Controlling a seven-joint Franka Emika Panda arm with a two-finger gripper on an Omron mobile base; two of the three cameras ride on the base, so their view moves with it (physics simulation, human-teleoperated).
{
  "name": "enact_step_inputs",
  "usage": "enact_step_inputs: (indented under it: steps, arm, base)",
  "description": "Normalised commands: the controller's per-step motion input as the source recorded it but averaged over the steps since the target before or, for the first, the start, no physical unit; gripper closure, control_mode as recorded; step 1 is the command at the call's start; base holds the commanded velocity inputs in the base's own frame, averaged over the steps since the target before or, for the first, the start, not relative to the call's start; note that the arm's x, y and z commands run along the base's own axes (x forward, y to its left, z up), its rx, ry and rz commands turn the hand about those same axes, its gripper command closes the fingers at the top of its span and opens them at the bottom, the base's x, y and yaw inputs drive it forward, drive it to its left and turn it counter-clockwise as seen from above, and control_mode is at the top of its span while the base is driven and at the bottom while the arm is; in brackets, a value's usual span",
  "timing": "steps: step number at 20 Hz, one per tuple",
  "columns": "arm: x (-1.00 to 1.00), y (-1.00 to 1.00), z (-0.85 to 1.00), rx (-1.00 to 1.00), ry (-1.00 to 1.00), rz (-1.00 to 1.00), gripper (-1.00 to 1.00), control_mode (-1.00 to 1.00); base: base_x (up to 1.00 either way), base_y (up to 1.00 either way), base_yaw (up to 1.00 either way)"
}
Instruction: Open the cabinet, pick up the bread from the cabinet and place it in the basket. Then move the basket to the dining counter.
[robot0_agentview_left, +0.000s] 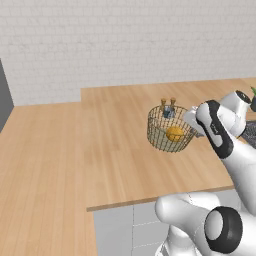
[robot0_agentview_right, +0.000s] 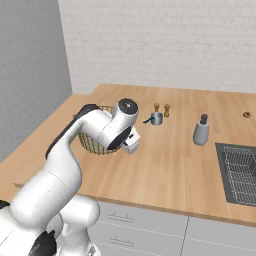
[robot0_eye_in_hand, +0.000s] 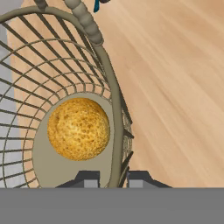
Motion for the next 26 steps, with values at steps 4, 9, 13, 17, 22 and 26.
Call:
enact_step_inputs:
  steps: [4,9,13,17,22,26]
  arm:
    - [0.63,-0.17,-0.52,0.00,0.00,0.00,1.00,-1.00]
    - [0.48,-0.19,-0.45,0.00,0.02,0.00,1.00,-1.00]
    - [0.35,-0.17,-0.38,0.00,0.04,0.00,1.00,-1.00]
    - [0.25,-0.09,-0.38,0.00,0.04,0.00,1.00,-1.00]
    - [0.15,-0.11,-0.39,0.00,0.04,0.00,1.00,-1.00]
    - [0.06,-0.08,-0.39,0.00,0.02,0.00,1.00,-1.00]
  base:
    - [0.00,0.00,0.00]
    - [0.00,0.00,0.00]
    - [0.00,0.00,0.00]
    - [0.00,0.00,0.00]
    - [0.00,0.00,0.00]
    - [0.00,0.00,0.00]
